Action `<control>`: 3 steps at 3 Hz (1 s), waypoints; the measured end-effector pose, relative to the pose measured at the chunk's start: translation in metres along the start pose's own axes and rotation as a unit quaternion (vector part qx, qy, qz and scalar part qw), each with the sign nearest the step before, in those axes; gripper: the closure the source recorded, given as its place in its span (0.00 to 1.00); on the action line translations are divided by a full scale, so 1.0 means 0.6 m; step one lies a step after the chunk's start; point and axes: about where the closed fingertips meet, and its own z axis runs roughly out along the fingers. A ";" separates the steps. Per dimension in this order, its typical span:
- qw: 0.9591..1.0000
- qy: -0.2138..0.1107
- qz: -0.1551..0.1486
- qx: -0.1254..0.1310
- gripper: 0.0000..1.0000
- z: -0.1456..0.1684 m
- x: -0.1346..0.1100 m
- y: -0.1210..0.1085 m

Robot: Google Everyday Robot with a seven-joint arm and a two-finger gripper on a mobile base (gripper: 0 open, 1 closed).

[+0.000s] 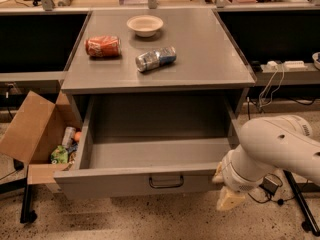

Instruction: Close top drawer

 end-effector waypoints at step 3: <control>0.999 -0.020 -0.025 0.016 0.18 0.008 -0.008 -0.075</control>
Offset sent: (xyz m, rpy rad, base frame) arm 0.0468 0.0045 -0.0048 0.0470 -0.0382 0.0429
